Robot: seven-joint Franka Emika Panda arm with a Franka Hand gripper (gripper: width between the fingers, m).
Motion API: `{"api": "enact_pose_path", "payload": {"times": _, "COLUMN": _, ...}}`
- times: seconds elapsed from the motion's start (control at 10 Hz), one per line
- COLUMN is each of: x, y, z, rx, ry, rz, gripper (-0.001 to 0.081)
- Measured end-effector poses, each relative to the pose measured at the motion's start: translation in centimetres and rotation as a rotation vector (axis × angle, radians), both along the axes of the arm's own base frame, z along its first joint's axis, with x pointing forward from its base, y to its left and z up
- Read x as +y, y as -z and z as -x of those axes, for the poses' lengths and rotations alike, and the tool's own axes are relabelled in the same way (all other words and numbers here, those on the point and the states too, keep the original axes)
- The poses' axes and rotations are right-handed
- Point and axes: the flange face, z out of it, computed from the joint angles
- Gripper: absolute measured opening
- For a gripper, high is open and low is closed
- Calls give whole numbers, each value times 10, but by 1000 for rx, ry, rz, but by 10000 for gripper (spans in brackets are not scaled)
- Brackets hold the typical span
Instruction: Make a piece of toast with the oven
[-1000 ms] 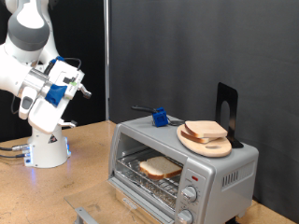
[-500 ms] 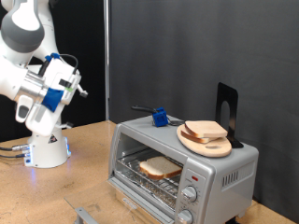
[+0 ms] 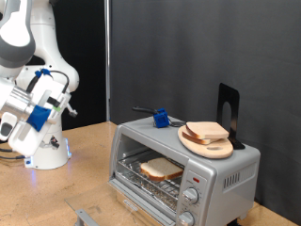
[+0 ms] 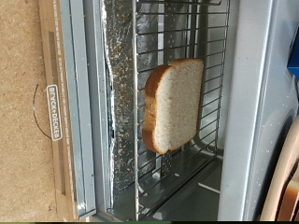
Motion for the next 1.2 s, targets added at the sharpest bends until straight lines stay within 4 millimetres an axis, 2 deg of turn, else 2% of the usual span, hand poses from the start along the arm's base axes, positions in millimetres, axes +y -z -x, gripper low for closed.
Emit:
{"api": "enact_pose_path", "payload": {"times": 0.3, "x": 3, "y": -1, "z": 3, "rx": -7, "ry": -9, "rz": -58, "gripper": 808}}
{"api": "enact_pose_path", "payload": {"times": 0.5, "x": -5, "y": 8, "z": 3, "rx": -23, "ry": 28, "rz": -16, "gripper": 808}}
{"api": "enact_pose_path", "payload": {"times": 0.8, "x": -20, "y": 50, "z": -1, "rx": 35, "ry": 53, "rz": 63, "gripper": 808}}
{"api": "enact_pose_path", "payload": {"times": 1.2, "x": -23, "y": 110, "z": -5, "rx": 72, "ry": 32, "rz": 101, "gripper": 808}}
